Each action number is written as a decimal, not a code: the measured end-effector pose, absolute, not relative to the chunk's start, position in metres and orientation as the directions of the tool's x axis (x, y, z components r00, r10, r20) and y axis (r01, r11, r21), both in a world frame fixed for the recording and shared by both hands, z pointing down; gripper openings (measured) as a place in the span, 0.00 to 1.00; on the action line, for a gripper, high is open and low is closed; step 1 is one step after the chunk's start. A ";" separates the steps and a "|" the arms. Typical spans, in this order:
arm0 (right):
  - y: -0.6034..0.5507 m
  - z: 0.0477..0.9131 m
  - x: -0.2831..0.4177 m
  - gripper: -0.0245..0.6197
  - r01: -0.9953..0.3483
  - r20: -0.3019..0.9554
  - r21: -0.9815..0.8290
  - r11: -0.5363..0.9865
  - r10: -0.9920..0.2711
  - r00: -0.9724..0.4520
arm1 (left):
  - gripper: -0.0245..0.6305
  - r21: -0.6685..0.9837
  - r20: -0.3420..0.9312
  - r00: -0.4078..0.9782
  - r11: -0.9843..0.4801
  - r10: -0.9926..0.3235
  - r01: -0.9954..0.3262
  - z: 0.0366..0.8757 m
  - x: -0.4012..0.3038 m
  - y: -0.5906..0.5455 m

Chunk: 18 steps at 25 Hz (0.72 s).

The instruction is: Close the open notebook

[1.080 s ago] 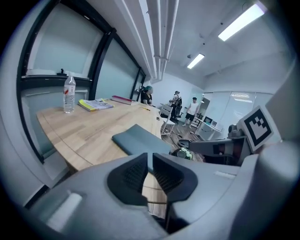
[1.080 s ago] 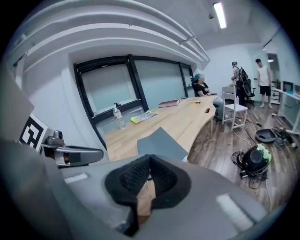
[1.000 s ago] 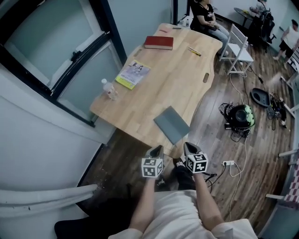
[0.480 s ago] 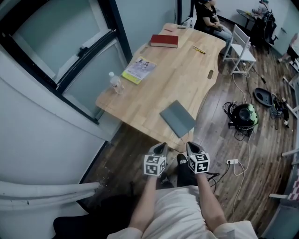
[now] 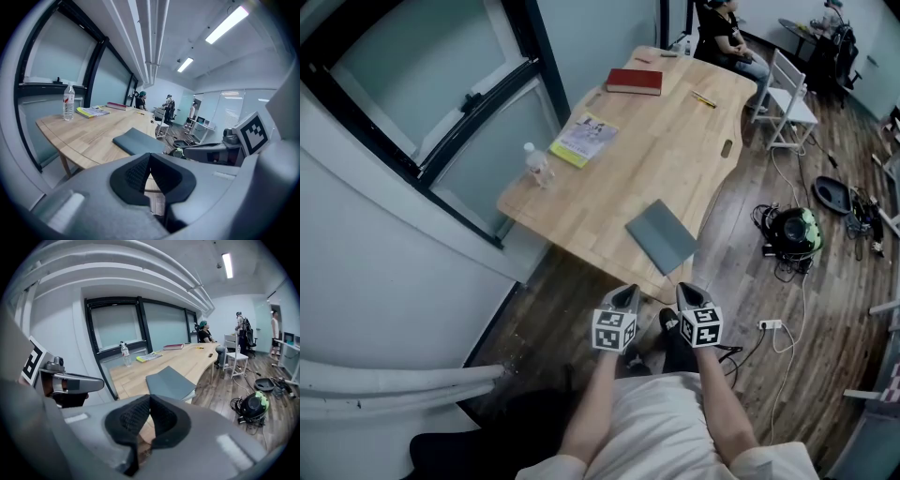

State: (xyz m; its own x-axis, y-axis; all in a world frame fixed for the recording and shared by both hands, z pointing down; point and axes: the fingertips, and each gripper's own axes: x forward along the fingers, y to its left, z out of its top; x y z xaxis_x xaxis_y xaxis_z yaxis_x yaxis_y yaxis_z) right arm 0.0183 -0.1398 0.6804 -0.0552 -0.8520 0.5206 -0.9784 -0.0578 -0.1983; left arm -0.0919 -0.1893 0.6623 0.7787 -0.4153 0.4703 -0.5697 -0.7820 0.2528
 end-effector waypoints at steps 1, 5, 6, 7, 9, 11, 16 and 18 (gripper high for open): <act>-0.140 0.679 0.018 0.04 -0.979 0.519 -0.195 -0.055 -0.853 -0.056 | 0.05 0.252 0.470 0.779 -0.783 -0.414 -0.568 0.662 -0.091 -0.190; -0.137 0.674 0.018 0.04 -0.979 0.508 -0.195 -0.051 -0.859 -0.056 | 0.05 0.251 0.472 0.785 -0.793 -0.401 -0.555 0.663 -0.087 -0.185; -0.137 0.674 0.017 0.04 -0.980 0.508 -0.194 -0.053 -0.860 -0.054 | 0.05 0.251 0.472 0.787 -0.795 -0.398 -0.553 0.663 -0.086 -0.185; -0.137 0.673 0.017 0.04 -0.980 0.507 -0.191 -0.054 -0.860 -0.052 | 0.05 0.250 0.473 0.788 -0.797 -0.395 -0.550 0.663 -0.086 -0.184; -0.136 0.672 0.015 0.04 -0.981 0.507 -0.185 -0.055 -0.861 -0.047 | 0.05 0.250 0.474 0.790 -0.801 -0.388 -0.543 0.663 -0.086 -0.183; -0.134 0.673 0.015 0.04 -0.982 0.508 -0.179 -0.056 -0.860 -0.043 | 0.05 0.252 0.476 0.792 -0.803 -0.382 -0.539 0.663 -0.086 -0.181; -0.124 0.674 0.027 0.04 -0.976 0.502 -0.186 -0.109 -0.865 0.001 | 0.05 0.254 0.477 0.795 -0.808 -0.374 -0.533 0.665 -0.085 -0.179; -0.122 0.673 0.032 0.04 -0.974 0.501 -0.187 -0.125 -0.865 0.015 | 0.05 0.253 0.476 0.796 -0.809 -0.373 -0.530 0.664 -0.085 -0.179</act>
